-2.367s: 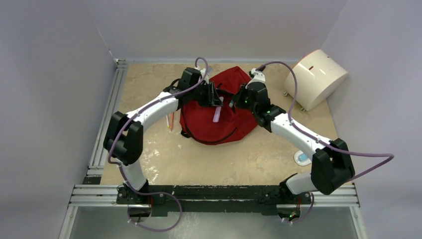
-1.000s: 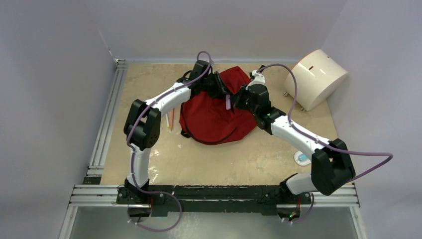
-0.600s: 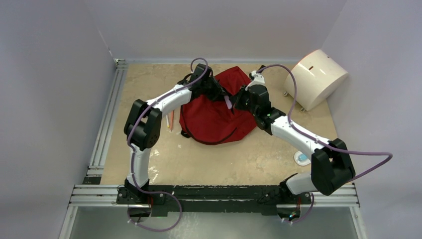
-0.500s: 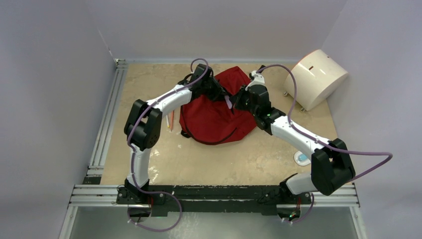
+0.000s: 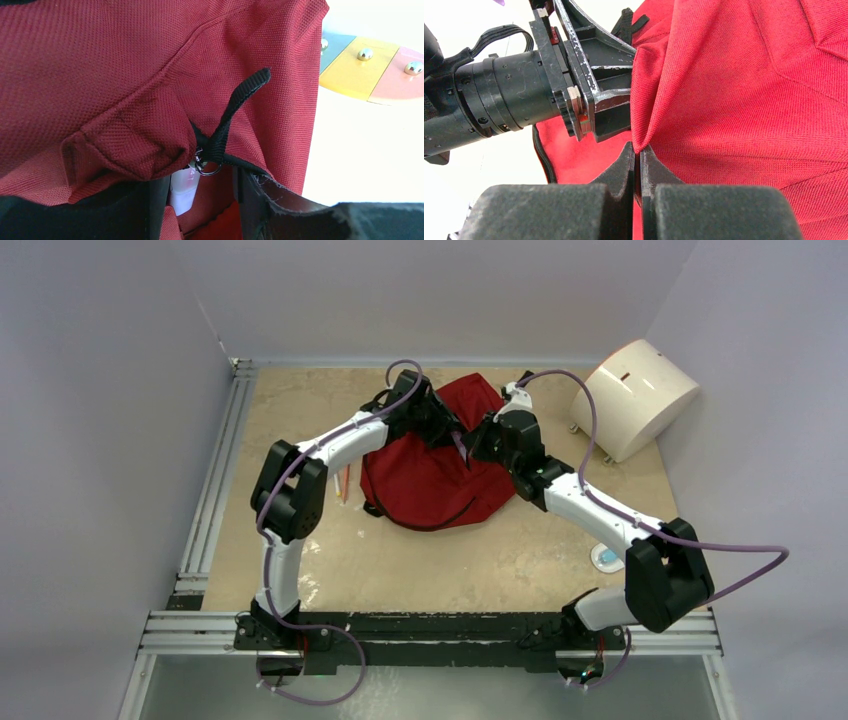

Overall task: Pack the student bag
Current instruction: Place the stationery in the student bag, then pick up the stationery from the center of the board.

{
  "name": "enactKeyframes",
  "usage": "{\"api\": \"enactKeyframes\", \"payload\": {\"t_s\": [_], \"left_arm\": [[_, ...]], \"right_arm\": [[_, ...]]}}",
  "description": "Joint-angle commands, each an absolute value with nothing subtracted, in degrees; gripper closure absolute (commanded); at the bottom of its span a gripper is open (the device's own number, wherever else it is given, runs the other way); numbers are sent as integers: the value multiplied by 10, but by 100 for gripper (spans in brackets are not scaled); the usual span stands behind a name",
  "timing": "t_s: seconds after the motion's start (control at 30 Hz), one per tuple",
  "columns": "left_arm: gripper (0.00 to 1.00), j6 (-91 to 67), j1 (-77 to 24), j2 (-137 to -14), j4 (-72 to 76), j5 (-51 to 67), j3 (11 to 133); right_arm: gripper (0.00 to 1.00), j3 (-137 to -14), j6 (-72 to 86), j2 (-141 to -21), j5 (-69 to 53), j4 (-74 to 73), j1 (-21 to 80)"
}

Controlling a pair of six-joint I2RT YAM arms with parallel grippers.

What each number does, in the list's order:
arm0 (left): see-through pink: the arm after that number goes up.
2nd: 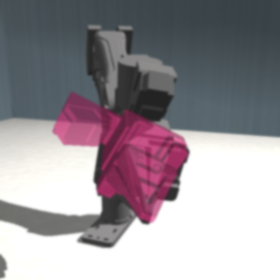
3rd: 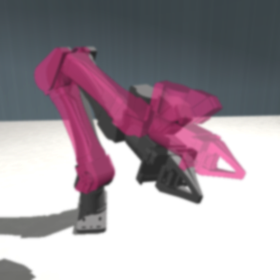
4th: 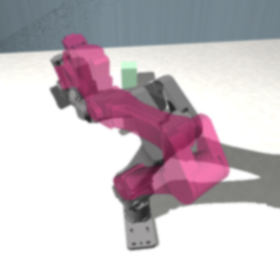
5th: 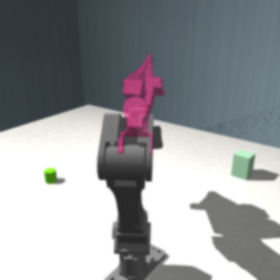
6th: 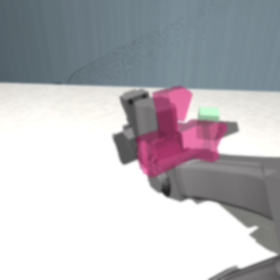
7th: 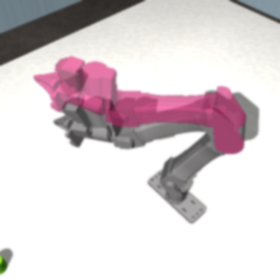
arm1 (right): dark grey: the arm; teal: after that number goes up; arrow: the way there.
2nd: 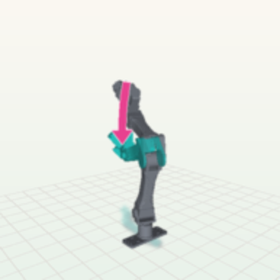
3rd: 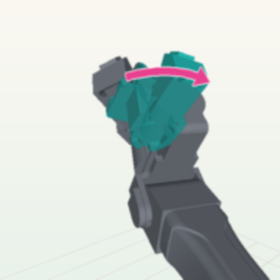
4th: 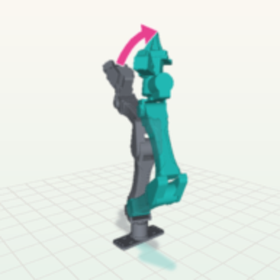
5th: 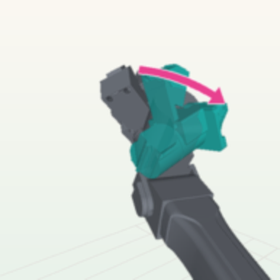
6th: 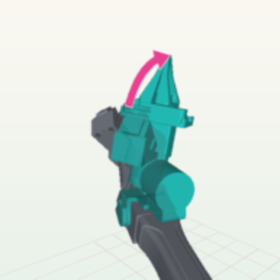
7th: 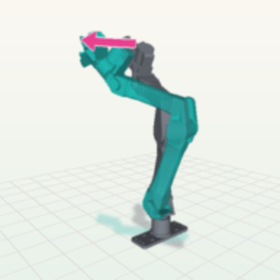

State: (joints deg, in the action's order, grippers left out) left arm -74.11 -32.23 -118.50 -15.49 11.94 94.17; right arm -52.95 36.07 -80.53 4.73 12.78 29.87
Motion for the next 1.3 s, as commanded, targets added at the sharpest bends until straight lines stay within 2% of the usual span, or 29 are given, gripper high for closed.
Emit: {"api": "enactKeyframes", "payload": {"t_s": [0.0,0.7,0.87,1.07,1.27], "left_arm": [[51,-746,-323,-1179,-127,120,961],[51,-550,-322,-986,-139,78,838],[52,-492,-315,-941,-189,25,817],[51,-439,-269,-878,-264,-46,744],[51,-400,-149,-825,-290,-26,658]], "right_arm": [[100,-527,378,-776,10,162,304],[100,-539,369,-784,43,164,304],[100,-541,370,-788,42,167,304],[100,-543,366,-793,42,168,303],[100,-544,363,-795,42,167,303]]}}
